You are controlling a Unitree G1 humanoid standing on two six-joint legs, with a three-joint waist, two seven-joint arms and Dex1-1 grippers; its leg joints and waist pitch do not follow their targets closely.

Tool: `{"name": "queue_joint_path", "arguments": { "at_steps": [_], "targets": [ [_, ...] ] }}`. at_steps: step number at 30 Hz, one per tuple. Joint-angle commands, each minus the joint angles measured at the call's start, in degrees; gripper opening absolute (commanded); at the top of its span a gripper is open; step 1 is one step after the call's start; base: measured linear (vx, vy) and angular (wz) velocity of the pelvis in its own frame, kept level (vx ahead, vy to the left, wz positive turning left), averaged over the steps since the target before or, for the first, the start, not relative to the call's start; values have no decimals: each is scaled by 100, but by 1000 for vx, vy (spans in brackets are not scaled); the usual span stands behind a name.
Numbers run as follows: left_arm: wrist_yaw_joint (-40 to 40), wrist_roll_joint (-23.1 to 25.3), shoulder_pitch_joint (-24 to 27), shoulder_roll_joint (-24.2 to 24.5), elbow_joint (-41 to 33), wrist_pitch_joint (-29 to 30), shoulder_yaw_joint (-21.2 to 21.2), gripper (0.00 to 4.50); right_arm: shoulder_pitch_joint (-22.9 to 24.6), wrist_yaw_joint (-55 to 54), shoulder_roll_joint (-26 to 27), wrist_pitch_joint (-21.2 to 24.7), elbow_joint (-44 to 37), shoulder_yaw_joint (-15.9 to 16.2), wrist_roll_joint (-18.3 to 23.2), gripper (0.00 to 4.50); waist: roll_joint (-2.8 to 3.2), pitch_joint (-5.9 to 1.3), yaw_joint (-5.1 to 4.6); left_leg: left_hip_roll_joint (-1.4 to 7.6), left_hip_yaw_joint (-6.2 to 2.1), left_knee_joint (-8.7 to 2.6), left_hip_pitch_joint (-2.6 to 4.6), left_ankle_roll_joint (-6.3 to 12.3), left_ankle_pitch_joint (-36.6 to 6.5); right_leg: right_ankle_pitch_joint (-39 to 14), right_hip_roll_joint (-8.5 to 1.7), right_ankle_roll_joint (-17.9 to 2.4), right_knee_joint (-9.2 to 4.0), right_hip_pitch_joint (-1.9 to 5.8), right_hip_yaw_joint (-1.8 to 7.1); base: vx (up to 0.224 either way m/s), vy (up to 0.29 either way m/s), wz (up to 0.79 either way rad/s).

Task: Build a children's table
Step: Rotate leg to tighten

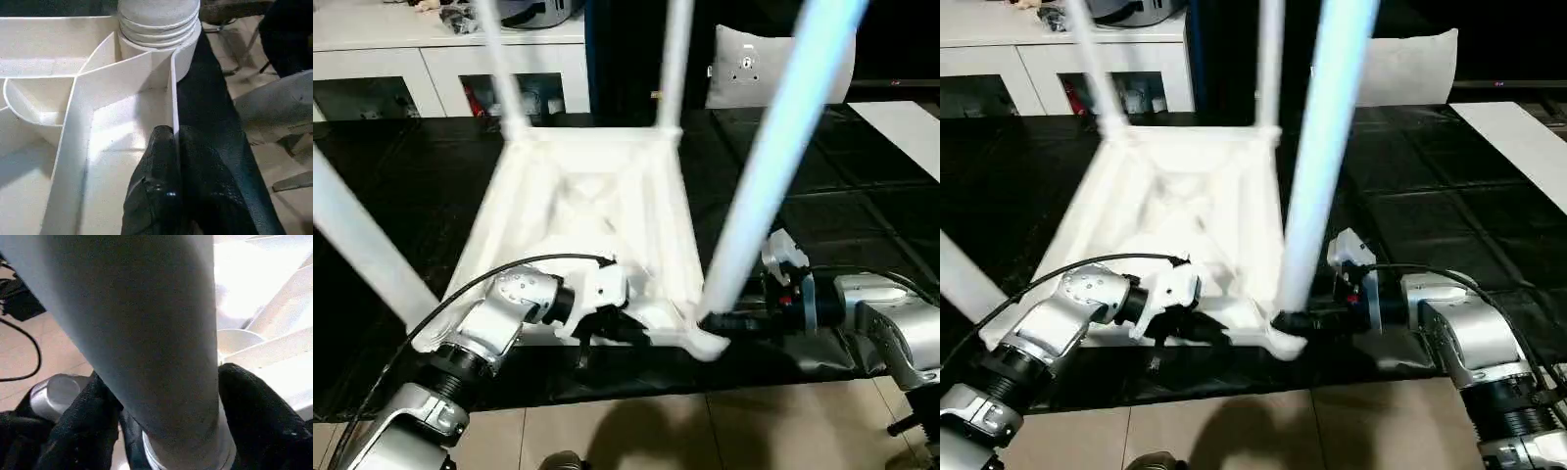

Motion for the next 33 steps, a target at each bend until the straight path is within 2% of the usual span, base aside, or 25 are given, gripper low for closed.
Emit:
{"name": "queue_joint_path", "arguments": {
  "at_steps": [1,6,7,9,10,11,14,15,17,18,19,20,21,22,23,24,25,26,27,29,30,31,32,33],
  "targets": [
    [-174,-131,-214,-36,-99,-152,-34,0,42,84,-72,52,-132,17,92,285,-128,-423,-39,235,-43,-392,93,318,-1174,-2168,-361,-788,-447,303,274,0,0,0],
    [-203,-210,-206,-66,-63,-125,2,0,85,70,-57,116,-183,26,140,240,-127,-432,-33,235,-41,-384,90,335,-1103,-2054,-358,-841,-430,306,274,0,0,0],
    [-200,-237,-197,-85,-83,-68,26,0,94,50,-37,135,-194,-9,179,236,-107,-434,-30,239,-42,-383,94,329,-1095,-2027,-358,-856,-425,304,274,0,0,0],
    [-164,-257,-186,-110,-101,-9,56,0,105,1,0,162,-201,-60,222,227,-120,-427,-36,237,-40,-389,93,325,-1132,-2037,-352,-857,-431,307,273,0,0,0],
    [-78,-267,-177,-148,-112,46,98,0,119,-126,68,164,-206,-138,244,225,-124,-426,-35,234,-38,-388,91,317,-1145,-2079,-357,-838,-437,309,274,0,0,0],
    [13,-270,-171,-183,-129,114,134,0,131,-265,132,200,-216,-205,266,225,-101,-426,-29,235,-45,-387,98,308,-1163,-2118,-362,-834,-441,302,273,0,0,0],
    [759,-272,-166,-468,-263,645,368,0,102,-1319,550,364,-237,-348,28,221,-113,-408,-86,213,-52,-404,95,202,-1283,-2398,-360,-760,-473,301,254,0,0,0],
    [1262,-223,-161,-669,-377,946,476,0,-56,-2327,929,591,26,-490,-268,219,-127,-393,-155,192,-56,-408,108,129,-1376,-2655,-351,-683,-509,279,238,0,0,0],
    [1343,-213,-161,-702,-394,997,492,0,-85,-2478,987,637,78,-516,-308,217,-137,-381,-225,171,-80,-423,70,47,-1388,-2809,-350,-603,-513,321,203,0,0,0],
    [1948,-129,-148,-973,-509,1287,609,0,-241,-3455,1359,909,372,-737,-544,213,-141,-386,-307,157,-96,-437,44,11,-1437,-2975,-348,-465,-537,345,176,0,0,0],
    [2215,-92,-145,-1096,-535,1402,669,0,-277,-3797,1490,939,443,-819,-634,213,-140,-361,-393,138,-90,-422,66,-16,-1564,-3158,-328,-394,-590,306,155,0,0,0],
    [2215,-92,-145,-1096,-535,1402,669,0,-277,-3797,1490,939,443,-819,-634,211,-144,-368,-434,127,-85,-404,72,-27,-1578,-3223,-346,-371,-600,305,162,0,0,0],
    [2607,-43,-146,-1297,-570,1581,756,0,-316,-4304,1696,864,529,-913,-805,211,-146,-380,-479,114,-91,-397,57,11,-1530,-3255,-352,-320,-621,324,155,0,0,0],
    [2999,-10,-159,-1515,-574,1745,858,0,-351,-4713,1900,764,627,-1007,-899,211,-144,-376,-528,107,-67,-386,68,49,-1483,-3224,-334,-322,-643,274,170,0,0,0],
    [3020,-9,-160,-1527,-574,1753,864,0,-353,-4732,1911,758,633,-1011,-902,211,-154,-377,-550,92,-61,-370,73,69,-1466,-3246,-330,-319,-660,267,160,0,0,0],
    [3308,3,-174,-1716,-562,1837,927,0,-383,-5041,2073,615,756,-1078,-951,211,-168,-391,-556,74,-59,-367,39,124,-1332,-3194,-328,-285,-650,310,155,0,0,0],
    [3418,18,-185,-1794,-540,1825,930,0,-395,-5146,2139,499,827,-1113,-941,211,-150,-392,-557,86,-50,-363,57,177,-1307,-3147,-322,-295,-662,272,163,0,0,0],
    [3463,38,-191,-1833,-532,1807,909,0,-397,-5190,2188,420,852,-1137,-925,211,-146,-405,-560,87,-51,-359,60,195,-1292,-3068,-317,-313,-649,280,164,0,0,0],
    [3481,60,-195,-1859,-530,1791,876,0,-396,-5207,2237,359,852,-1157,-907,263,-159,-418,-550,99,-52,-368,42,249,-1208,-2839,-307,-356,-616,296,177,0,0,0],
    [3493,88,-198,-1877,-538,1780,833,0,-391,-5204,2291,302,830,-1174,-881,275,-150,-428,-539,118,-45,-372,48,314,-1121,-2469,-291,-477,-569,290,203,0,0,0],
    [3511,130,-190,-1864,-598,1807,797,0,-359,-5097,2341,257,722,-1138,-856,281,-127,-432,-535,126,-46,-373,45,349,-1076,-2283,-288,-574,-543,302,210,0,0,0],
    [3522,144,-182,-1834,-629,1838,794,0,-338,-5058,2357,255,657,-1150,-820,295,-134,-464,-509,134,-44,-363,27,377,-917,-1978,-297,-652,-491,330,223,0,0,0],
    [3524,156,-180,-1811,-634,1836,791,0,-326,-5025,2351,243,625,-1155,-804,295,-133,-467,-498,138,-46,-361,17,400,-827,-1816,-296,-702,-469,335,229,0,0,0],
    [3529,186,-166,-1737,-648,1840,789,0,-293,-4951,2324,185,547,-1181,-763,319,-128,-451,-486,136,-36,-363,10,441,-788,-1680,-288,-766,-461,334,229,0,0,0]
  ]
}}
